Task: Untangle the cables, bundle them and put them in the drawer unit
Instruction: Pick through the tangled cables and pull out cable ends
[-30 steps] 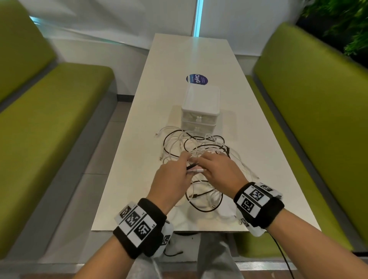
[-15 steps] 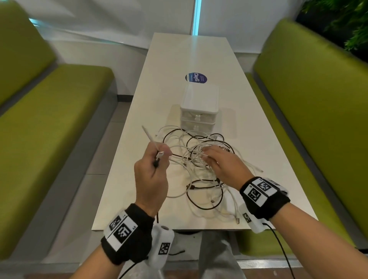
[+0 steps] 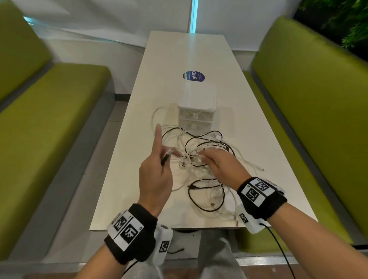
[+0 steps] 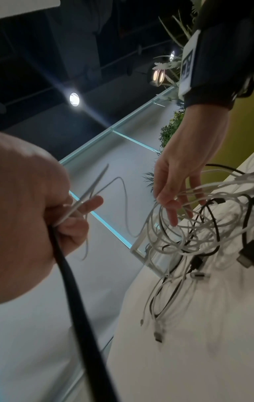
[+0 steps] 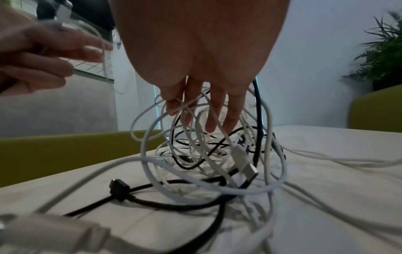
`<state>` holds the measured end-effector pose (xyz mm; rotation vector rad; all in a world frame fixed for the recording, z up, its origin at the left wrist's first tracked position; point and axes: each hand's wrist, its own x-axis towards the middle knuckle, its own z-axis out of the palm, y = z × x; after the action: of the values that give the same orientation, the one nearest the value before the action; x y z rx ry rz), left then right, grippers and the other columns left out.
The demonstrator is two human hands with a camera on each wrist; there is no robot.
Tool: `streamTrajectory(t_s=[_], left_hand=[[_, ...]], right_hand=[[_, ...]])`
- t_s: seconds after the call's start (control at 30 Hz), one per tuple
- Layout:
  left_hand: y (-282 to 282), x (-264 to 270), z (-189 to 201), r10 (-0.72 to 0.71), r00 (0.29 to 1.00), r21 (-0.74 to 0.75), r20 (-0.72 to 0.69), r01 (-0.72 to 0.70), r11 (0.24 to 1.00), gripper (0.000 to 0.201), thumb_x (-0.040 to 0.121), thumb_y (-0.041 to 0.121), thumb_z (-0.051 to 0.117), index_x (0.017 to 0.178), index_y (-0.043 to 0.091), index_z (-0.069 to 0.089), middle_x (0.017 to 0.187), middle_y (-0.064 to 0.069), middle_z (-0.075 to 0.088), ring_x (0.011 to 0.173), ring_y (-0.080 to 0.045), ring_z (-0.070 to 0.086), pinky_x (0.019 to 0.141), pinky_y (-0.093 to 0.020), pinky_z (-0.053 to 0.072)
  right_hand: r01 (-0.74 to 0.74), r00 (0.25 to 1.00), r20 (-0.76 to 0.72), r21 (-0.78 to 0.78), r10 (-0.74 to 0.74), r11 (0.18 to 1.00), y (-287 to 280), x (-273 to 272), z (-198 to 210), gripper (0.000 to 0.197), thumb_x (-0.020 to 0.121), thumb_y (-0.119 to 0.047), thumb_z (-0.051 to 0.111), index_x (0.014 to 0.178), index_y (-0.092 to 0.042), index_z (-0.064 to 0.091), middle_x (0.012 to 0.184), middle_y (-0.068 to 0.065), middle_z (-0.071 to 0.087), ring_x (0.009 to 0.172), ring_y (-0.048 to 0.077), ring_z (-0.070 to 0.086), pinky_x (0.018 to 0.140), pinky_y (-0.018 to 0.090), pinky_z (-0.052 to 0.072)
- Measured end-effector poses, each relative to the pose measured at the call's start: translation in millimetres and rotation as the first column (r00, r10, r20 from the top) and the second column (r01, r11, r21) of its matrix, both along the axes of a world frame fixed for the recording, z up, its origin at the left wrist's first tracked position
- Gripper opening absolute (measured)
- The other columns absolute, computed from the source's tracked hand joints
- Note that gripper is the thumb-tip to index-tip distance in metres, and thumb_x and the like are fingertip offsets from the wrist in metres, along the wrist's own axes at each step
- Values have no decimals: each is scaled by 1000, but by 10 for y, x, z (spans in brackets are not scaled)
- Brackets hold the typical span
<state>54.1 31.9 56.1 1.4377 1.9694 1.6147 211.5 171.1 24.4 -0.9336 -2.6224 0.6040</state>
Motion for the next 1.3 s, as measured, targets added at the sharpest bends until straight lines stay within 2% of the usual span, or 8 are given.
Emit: streamTrajectory(t_s=[0.1, 0.23, 0.53, 0.63, 0.87, 1.07, 1.2, 1.3], left_hand=[[7, 67, -3, -118, 992, 60, -43, 121, 991, 62, 93, -8, 47, 144, 26, 43, 96, 9, 72, 76, 10, 59, 73, -6, 40], [85, 122, -78, -262, 960, -59, -96, 257, 964, 61, 84, -14, 48, 128, 27, 61, 118, 14, 66, 108, 9, 58, 92, -12, 46], [161, 25, -269, -252, 877, -237, -409, 164, 957, 67, 77, 2, 37, 139, 21, 51, 102, 4, 59, 77, -19, 63, 63, -30, 54], [116, 43, -158, -184, 930, -85, -318, 166, 982, 71, 75, -8, 45, 142, 17, 50, 84, 9, 51, 70, -8, 48, 66, -7, 38], [51, -8, 108, -143, 975, 169, -171, 172, 970, 67, 82, -19, 45, 138, 18, 51, 75, -5, 51, 66, -28, 52, 59, -40, 45], [19, -61, 139, -139, 989, 192, -46, 145, 971, 62, 83, -18, 43, 134, 15, 55, 83, 4, 55, 78, -4, 56, 73, -8, 37], [-44, -75, 223, -130, 986, 229, 100, 104, 968, 51, 90, -9, 41, 132, 15, 58, 86, -2, 58, 77, -7, 54, 75, -9, 39], [-100, -84, 333, -175, 969, 274, 174, 123, 954, 46, 93, -2, 41, 128, 21, 60, 85, 6, 58, 69, -5, 51, 68, -12, 39]], right_hand=[[3, 1000, 31, 17, -4, 1000, -45, -11, 25, 37, 99, -40, 34, 88, -15, 59, 80, -3, 62, 80, 19, 57, 73, 36, 45], [-50, 999, -12, 18, 50, 999, -131, -33, 65, 36, 93, -30, 34, 103, -16, 65, 95, 1, 70, 90, 21, 60, 78, 37, 48], [-122, 989, -79, 83, 129, 989, -146, 12, 26, 40, 98, -38, 35, 100, -13, 66, 92, -1, 67, 84, 21, 59, 75, 39, 48], [-140, 990, 7, 118, 140, 983, -120, -10, 4, 42, 96, -41, 35, 106, -15, 66, 105, 0, 68, 94, 24, 61, 80, 36, 50], [-52, 999, 2, 91, 52, 994, -57, -7, 37, 29, 100, -43, 41, 98, -24, 64, 88, -11, 65, 83, 16, 61, 67, 23, 35], [-87, 993, 59, -193, 101, 977, -158, -11, 227, 49, 90, -66, 37, 104, -35, 73, 94, -7, 72, 90, 10, 62, 83, 34, 49], [-67, 993, 79, -268, 91, 961, -143, 52, 402, 33, 83, -53, 67, 112, -37, 70, 111, -24, 67, 105, -7, 57, 92, 16, 43], [-55, 977, 186, -242, 102, 969, -68, 76, 391, 45, 81, -46, 72, 124, -36, 62, 123, -19, 64, 117, 0, 54, 100, 22, 40]])
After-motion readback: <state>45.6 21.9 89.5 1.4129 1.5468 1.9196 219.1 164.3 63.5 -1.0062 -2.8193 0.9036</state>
